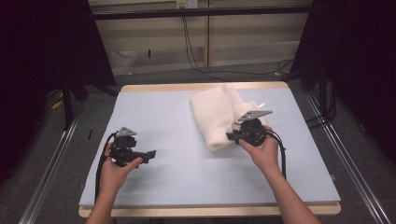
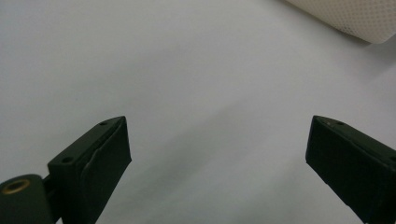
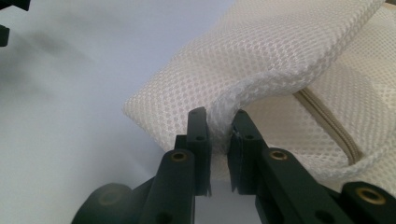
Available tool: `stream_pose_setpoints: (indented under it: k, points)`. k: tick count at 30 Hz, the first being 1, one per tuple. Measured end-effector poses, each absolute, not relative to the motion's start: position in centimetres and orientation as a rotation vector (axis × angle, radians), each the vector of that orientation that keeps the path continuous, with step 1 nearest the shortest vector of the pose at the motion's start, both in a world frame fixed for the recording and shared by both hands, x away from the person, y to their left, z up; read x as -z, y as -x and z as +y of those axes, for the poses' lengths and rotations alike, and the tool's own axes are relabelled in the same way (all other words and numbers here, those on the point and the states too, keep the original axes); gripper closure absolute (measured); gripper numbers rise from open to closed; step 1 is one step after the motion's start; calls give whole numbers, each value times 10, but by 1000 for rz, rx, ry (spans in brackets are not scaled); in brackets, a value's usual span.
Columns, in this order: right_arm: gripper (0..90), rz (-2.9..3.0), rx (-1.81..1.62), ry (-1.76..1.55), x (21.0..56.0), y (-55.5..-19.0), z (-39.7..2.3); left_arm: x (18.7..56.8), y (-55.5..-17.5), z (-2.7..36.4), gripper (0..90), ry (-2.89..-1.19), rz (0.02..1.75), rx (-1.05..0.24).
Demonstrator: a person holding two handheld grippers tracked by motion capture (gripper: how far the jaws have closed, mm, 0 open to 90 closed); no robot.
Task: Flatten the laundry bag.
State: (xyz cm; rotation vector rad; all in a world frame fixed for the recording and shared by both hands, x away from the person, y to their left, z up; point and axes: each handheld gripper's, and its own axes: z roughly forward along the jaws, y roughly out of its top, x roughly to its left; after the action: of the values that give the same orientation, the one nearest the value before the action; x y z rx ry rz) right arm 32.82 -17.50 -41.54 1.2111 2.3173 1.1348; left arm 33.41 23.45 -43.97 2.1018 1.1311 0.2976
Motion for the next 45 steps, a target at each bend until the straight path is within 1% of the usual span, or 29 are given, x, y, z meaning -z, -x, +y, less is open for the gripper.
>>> stream_pose_setpoints:
  k: [16, 45]
  points:
    - [803, 2383, -1154, -1151, 416, -331, -145, 441, -334, 230, 64, -2114, 1112, -278]
    - [782, 2473, -1186, -1065, 430, -331, -117, 442, -335, 231, 67, -2127, 1115, -263]
